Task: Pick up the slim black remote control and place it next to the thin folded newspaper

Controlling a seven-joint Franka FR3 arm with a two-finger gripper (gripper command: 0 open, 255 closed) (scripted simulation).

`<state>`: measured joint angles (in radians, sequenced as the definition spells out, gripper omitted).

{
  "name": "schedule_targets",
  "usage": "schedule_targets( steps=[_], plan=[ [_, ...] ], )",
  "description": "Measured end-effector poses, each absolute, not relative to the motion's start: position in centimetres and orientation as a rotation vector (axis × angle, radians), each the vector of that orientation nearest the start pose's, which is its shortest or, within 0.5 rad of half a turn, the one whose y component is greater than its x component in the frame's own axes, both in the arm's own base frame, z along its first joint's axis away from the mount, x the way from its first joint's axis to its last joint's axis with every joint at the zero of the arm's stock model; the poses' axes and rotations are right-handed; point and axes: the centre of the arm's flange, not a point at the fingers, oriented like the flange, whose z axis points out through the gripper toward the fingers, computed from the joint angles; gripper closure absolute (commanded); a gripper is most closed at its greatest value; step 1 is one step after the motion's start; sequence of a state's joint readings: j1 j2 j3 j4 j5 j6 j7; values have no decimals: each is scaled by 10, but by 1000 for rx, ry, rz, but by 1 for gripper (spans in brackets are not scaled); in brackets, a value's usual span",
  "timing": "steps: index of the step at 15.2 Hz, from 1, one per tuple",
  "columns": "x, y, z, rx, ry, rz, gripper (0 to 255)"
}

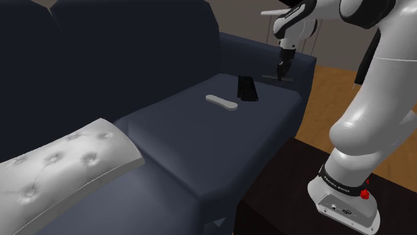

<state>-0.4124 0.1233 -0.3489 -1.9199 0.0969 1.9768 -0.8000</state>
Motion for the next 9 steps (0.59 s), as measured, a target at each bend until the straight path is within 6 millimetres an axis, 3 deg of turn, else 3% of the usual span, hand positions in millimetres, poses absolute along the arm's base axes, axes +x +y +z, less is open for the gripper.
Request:
schedule_targets(
  steps=[3,9],
  plan=[
    [429,-433,426,-3068,2,15,255],
    [430,-442,393,-3068,-2,15,255]
  ],
)
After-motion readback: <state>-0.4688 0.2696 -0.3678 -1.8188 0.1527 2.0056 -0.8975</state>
